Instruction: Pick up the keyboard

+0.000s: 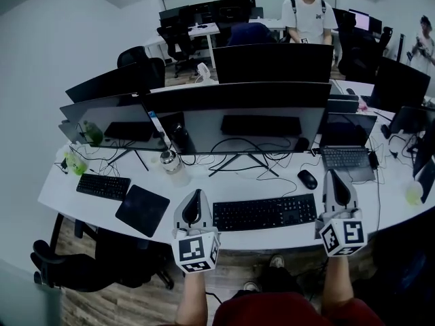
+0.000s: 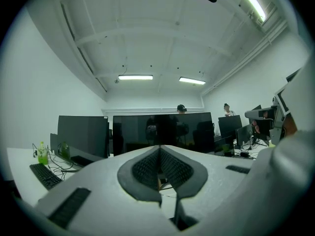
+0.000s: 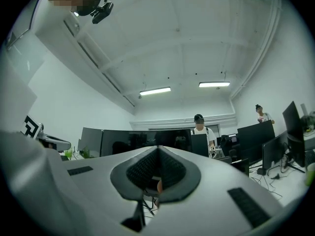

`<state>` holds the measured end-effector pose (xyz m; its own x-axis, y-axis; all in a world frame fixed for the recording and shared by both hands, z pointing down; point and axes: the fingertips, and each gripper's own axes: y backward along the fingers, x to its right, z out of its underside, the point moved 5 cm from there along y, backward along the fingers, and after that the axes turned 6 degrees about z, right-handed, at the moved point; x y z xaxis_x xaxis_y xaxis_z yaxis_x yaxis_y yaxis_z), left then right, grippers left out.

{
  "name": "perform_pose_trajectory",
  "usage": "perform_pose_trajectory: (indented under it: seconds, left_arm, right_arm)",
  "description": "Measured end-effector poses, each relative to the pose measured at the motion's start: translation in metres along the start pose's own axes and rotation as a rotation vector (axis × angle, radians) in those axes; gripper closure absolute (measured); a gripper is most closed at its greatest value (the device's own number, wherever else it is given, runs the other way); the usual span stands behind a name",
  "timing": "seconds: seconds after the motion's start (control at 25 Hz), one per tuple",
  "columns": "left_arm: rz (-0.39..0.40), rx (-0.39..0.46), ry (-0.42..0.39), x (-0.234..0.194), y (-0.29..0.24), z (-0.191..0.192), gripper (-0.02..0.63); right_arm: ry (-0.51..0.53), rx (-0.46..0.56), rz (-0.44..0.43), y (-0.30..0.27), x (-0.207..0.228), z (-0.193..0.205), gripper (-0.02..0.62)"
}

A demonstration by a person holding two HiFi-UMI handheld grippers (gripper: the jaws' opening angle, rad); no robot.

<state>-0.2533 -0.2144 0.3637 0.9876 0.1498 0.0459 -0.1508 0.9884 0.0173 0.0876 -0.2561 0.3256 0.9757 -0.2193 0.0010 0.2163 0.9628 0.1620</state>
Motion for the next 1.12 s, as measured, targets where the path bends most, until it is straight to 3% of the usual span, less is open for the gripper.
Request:
perform_pose_trajectory:
  seconds: [0.32,0.64,0.8,1.12]
  left_arm:
    - [-0.004,-0.001,-0.019,0.001,-0.017,0.002,0.6]
    - [0.015,-0.05,-0.03,0.006,-0.03,0.017,0.6]
    - [0.029,-0.111,-0.013,0.006,-0.035,0.04,0.598]
    - [0.048,-0.293,0.043,0.004,-0.041,0.105,0.569]
  right_arm:
    - [-0.018,0.029,0.004,-0.015,0.014,0.006,0.597]
    - [-0.025,-0.012,-0.013,-0.026,0.021,0.026,0.597]
    - [-0.027,-0.058,-0.025,-0.032,0.025,0.047,0.595]
    - [-0.019,-0.255,-0.033,-0.038,0.032,0.12,0.573]
